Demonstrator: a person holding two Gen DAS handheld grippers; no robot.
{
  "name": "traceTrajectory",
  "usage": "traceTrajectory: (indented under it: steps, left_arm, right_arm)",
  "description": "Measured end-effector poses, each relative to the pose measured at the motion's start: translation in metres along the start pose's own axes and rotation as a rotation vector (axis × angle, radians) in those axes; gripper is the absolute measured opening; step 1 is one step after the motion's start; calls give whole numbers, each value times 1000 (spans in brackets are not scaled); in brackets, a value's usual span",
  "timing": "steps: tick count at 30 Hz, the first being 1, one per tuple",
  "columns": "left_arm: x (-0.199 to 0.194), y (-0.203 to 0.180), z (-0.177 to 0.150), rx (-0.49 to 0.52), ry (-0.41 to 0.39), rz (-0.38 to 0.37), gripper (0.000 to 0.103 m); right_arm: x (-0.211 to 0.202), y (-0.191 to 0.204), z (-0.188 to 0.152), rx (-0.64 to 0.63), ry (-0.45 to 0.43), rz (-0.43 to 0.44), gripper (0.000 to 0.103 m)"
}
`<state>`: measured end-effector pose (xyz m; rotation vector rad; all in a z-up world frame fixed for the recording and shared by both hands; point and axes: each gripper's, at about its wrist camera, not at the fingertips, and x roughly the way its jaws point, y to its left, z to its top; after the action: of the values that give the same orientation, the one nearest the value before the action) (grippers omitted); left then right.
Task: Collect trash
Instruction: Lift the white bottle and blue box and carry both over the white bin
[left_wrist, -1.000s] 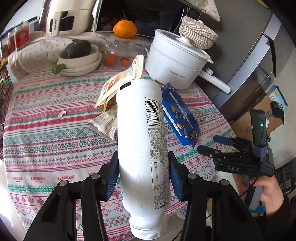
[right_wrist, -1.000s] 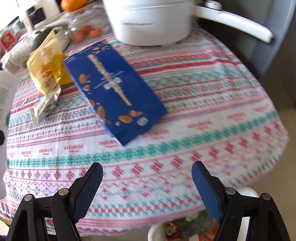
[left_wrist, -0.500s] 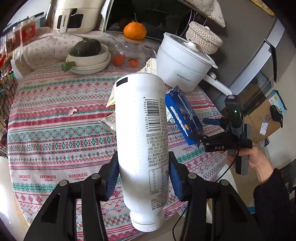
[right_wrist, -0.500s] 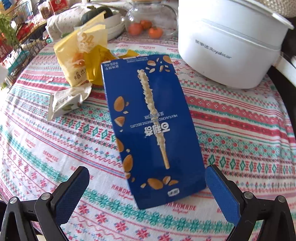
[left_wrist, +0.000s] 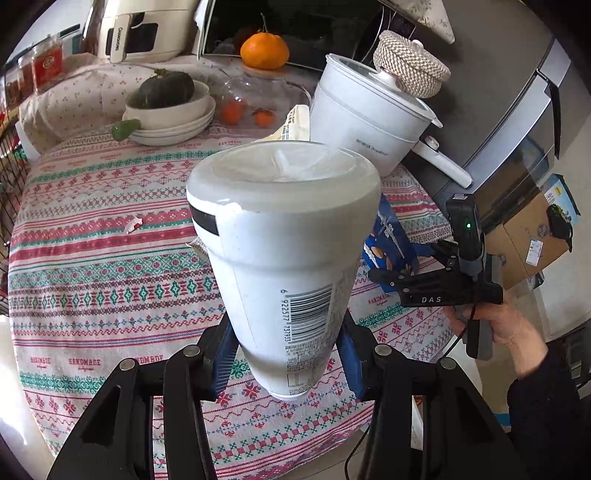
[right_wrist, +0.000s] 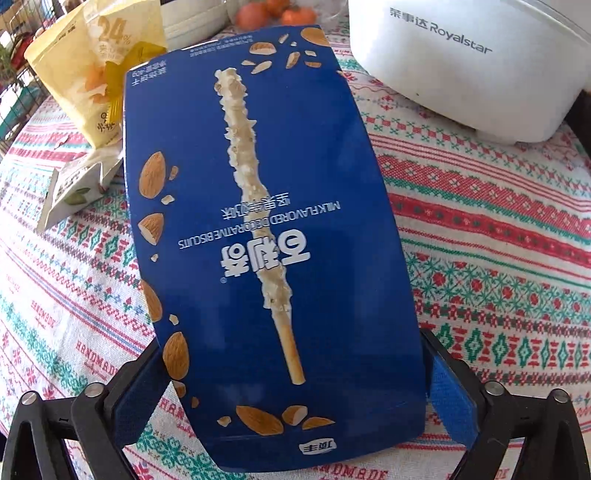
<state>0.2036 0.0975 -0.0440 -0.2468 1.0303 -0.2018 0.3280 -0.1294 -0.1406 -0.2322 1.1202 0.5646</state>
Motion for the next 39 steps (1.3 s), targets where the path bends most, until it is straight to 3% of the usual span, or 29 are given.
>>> traceTrajectory:
  steps: [8,16,25,39]
  left_arm:
    - [-16,-15,0,17,-43,-47,51]
    - [-24,-56,-18,114,-40,-104,51]
    - [-15,-131,-54,259,4,-189,51]
    - [40,-246,-123,514,84,-289,51]
  right_arm:
    - [-37,15,-10,26,-33,23,96]
    - [-98,22,-31,112,-55,-72,95]
    - [-174,13,-105,266,-74,-145,96]
    - [-220,-34,-238,558,-44,-204,96]
